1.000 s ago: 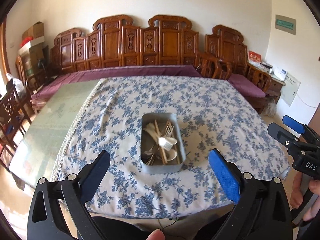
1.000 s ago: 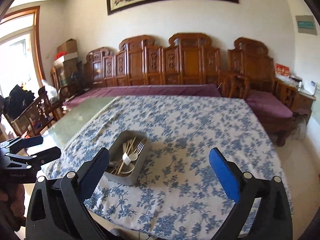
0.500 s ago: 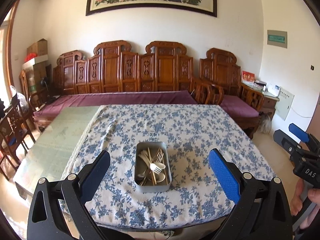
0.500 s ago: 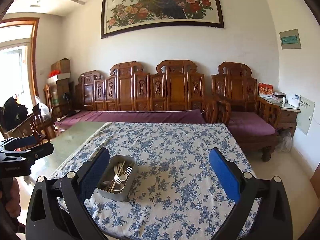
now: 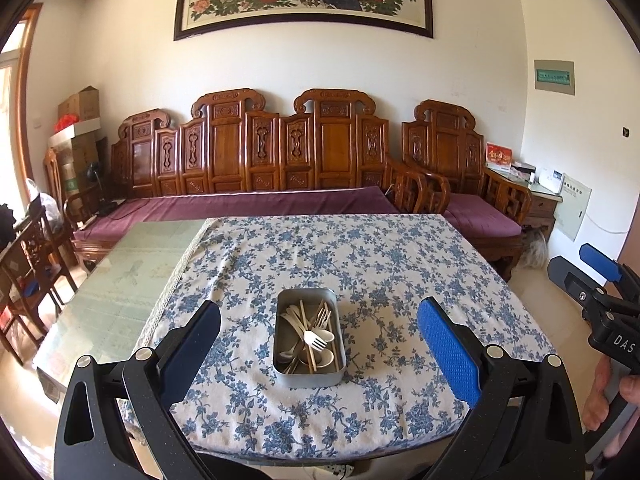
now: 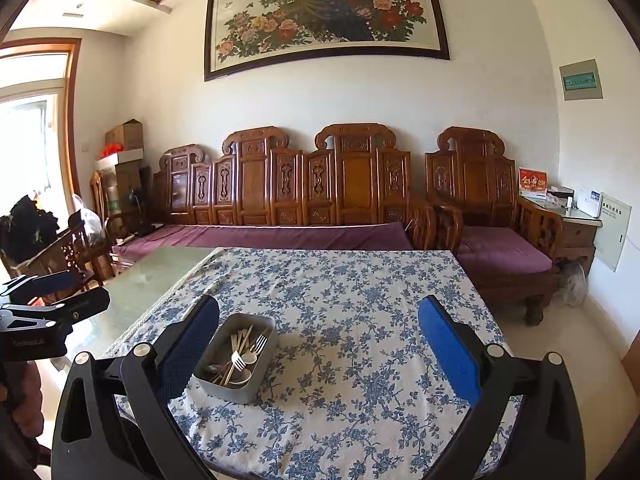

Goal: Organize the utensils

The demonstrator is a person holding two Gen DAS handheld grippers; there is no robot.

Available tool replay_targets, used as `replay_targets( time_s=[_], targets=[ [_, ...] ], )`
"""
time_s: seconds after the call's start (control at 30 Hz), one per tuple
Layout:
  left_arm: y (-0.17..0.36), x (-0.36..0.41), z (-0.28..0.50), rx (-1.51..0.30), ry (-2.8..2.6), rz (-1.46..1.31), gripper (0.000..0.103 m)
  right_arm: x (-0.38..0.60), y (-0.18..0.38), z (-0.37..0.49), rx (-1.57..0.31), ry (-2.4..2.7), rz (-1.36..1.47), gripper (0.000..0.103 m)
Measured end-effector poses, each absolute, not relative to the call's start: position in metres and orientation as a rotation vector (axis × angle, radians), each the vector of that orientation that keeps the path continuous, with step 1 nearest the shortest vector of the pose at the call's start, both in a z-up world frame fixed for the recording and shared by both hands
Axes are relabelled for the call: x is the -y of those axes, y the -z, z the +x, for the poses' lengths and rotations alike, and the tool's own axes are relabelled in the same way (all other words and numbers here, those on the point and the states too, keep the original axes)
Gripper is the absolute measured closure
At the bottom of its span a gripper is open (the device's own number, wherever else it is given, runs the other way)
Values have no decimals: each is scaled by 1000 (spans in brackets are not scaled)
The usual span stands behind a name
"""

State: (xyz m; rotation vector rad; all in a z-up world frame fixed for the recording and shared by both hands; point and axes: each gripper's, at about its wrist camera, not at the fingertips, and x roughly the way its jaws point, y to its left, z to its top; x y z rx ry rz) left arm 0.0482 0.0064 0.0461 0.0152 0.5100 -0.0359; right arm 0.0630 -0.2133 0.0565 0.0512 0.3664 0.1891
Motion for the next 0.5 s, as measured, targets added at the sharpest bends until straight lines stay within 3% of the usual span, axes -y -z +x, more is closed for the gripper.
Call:
replay_targets(
  time_s=[0.5],
  targets=[
    [-48,-6,47,-502,26,25,8,213,-57,64,-365,-192,54,3]
  ],
)
